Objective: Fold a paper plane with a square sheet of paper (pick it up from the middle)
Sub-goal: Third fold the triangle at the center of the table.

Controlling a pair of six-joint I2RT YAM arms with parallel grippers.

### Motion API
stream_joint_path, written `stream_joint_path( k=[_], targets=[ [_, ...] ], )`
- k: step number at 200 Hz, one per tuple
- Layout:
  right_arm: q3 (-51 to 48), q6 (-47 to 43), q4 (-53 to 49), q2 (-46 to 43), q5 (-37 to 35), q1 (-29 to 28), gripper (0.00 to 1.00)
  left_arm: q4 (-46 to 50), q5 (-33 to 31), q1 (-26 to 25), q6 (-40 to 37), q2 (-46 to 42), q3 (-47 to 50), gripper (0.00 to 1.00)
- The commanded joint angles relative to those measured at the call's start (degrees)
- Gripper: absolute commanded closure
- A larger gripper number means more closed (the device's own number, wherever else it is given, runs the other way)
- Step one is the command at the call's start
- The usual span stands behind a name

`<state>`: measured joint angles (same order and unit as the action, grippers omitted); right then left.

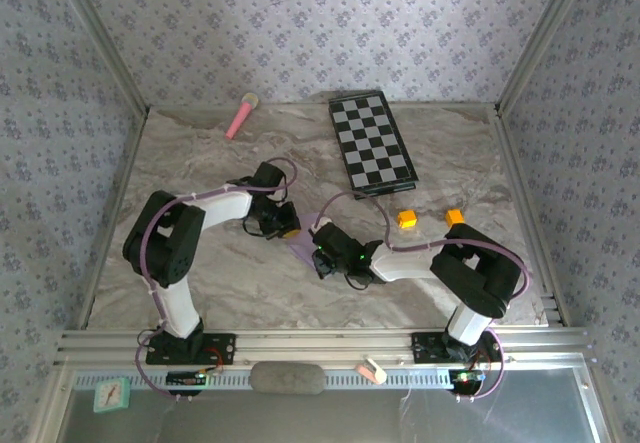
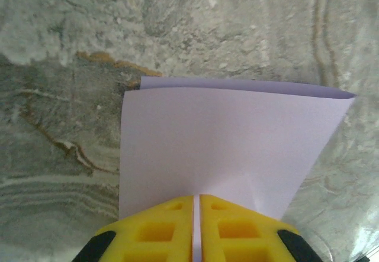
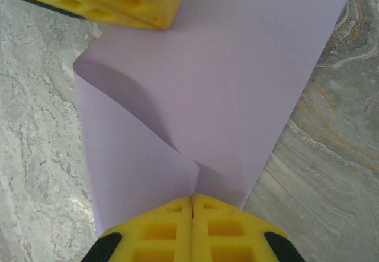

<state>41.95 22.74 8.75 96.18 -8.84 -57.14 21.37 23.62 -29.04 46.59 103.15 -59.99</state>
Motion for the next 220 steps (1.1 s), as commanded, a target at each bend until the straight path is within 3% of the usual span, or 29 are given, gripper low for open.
stream_joint_path(
  k=[1, 30, 65, 115, 220],
  targets=[
    [1.1, 1.1, -2.7, 1.3, -1.0, 0.5, 1.00, 0.1, -1.7, 0.1, 1.9, -6.7, -0.7, 0.87],
    [1.1, 1.3, -2.9, 1.3, -0.4, 0.8, 1.00, -4.0, -1.8, 0.3, 5.9, -12.1, 4.5, 0.84],
    [1.2, 1.7, -3.1, 1.2, 0.9, 1.3, 1.00, -15.4, 1.5, 0.0, 13.6, -18.7, 14.4, 0.81],
    [1.6, 2.4, -4.0, 1.3, 1.8, 1.9, 1.00, -27.0, 3.1, -4.5, 21.9, -21.5, 23.5, 0.80],
    [2.2, 2.7, -4.9, 1.7, 2.0, 2.2, 1.00, -30.5, 3.5, -7.9, 22.3, -16.2, 25.6, 0.83]
  ],
)
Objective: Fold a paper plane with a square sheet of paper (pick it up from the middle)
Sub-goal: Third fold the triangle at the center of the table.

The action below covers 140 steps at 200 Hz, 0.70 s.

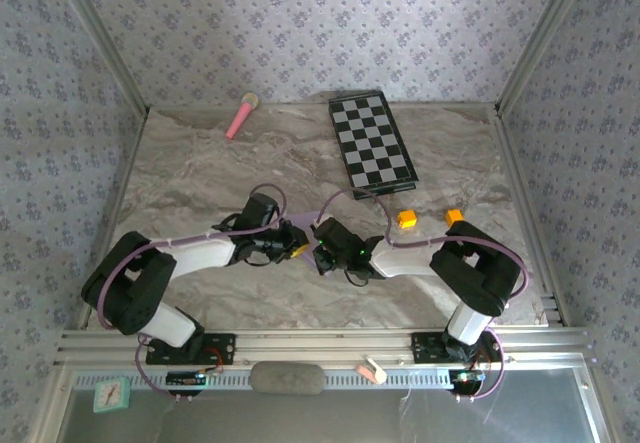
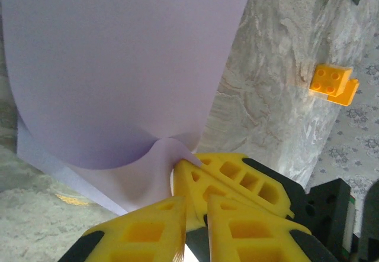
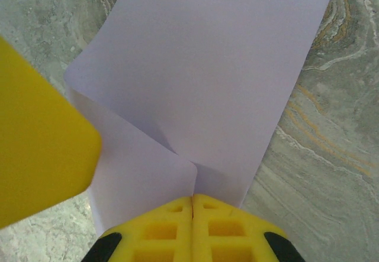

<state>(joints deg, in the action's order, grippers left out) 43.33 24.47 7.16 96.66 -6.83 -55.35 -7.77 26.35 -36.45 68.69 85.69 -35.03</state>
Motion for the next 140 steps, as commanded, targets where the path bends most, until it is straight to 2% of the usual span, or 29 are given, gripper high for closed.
stream_joint_path(
  k=[1, 140],
  targets=[
    [0.8, 0.9, -3.4, 1.3, 0.0, 0.4, 1.00, -1.4, 0.8, -0.5, 0.2, 1.2, 0.6, 0.83],
    [0.9, 1.2, -3.7, 1.1, 0.3, 0.6, 1.00, -0.6, -0.4, -0.5, -1.1, 4.4, 0.7, 0.85]
  ],
)
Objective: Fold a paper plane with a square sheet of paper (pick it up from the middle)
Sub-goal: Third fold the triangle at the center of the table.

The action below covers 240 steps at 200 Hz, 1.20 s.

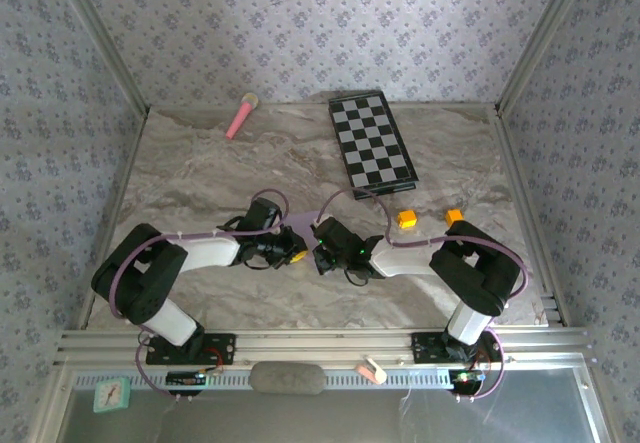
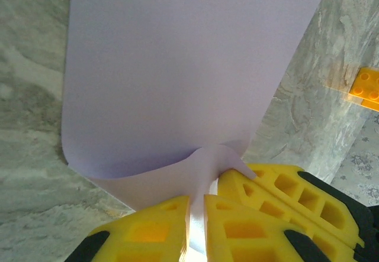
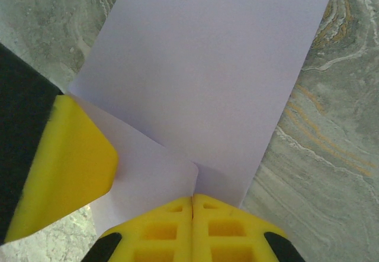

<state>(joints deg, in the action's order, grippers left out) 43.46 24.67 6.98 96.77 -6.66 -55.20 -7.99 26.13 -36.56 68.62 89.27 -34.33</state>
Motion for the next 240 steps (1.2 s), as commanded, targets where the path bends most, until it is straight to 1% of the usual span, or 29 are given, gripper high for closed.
stream_joint_path(
  k=[1, 115, 240],
  targets=[
    [0.8, 1.0, -3.5, 1.0, 0.1, 0.5, 1.00, -0.4, -0.2, -0.4, -1.0, 0.8, 0.0, 0.85],
    [1.5, 0.2, -4.1, -3.1, 4.4, 1.1, 1.00, 3.0, -1.1, -0.4, -3.2, 0.5, -2.3, 0.86],
    [2.5, -0.4, -4.9, -1.1, 2.4, 1.5, 1.00, 3.9, -1.1, -0.4, -3.9, 1.0, -3.1, 0.86]
  ],
)
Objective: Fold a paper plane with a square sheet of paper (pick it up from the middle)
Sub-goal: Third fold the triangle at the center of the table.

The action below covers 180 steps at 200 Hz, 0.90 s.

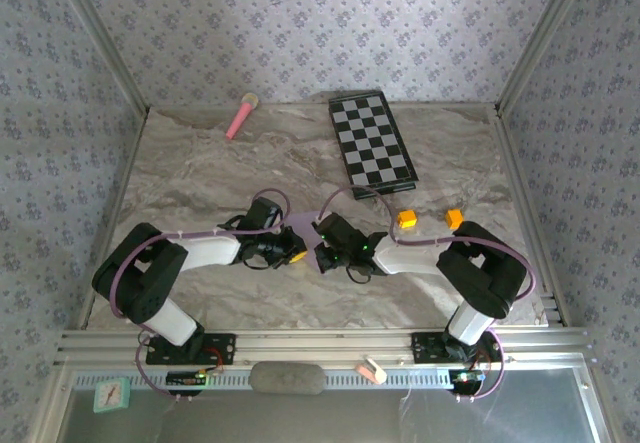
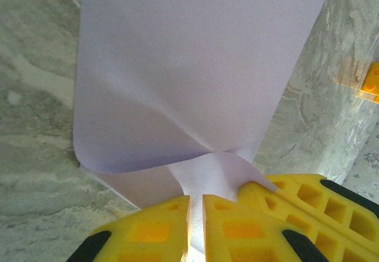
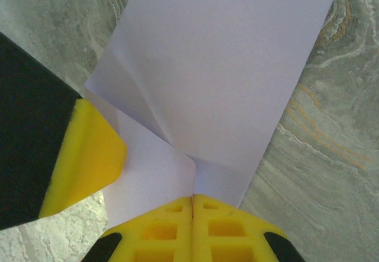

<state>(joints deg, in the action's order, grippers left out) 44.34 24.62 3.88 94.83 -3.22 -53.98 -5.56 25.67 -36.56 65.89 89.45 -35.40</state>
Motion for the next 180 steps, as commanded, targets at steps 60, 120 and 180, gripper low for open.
stream_joint_path(
  k=[60, 120, 180],
  targets=[
    [2.4, -0.3, -2.7, 2.3, -2.1, 0.3, 1.00, 1.6, -0.5, -0.3, -1.4, 1.3, -2.5, 0.86],
    [3.2, -0.1, -3.5, 3.4, -2.6, 0.3, 1.00, 1.9, -0.7, -0.4, -1.6, 1.2, -2.3, 0.86],
    [3.8, 0.7, -5.0, 4.2, -2.2, 0.3, 1.00, 2.0, -1.0, -0.3, -1.6, 2.2, -2.2, 0.87]
  ],
)
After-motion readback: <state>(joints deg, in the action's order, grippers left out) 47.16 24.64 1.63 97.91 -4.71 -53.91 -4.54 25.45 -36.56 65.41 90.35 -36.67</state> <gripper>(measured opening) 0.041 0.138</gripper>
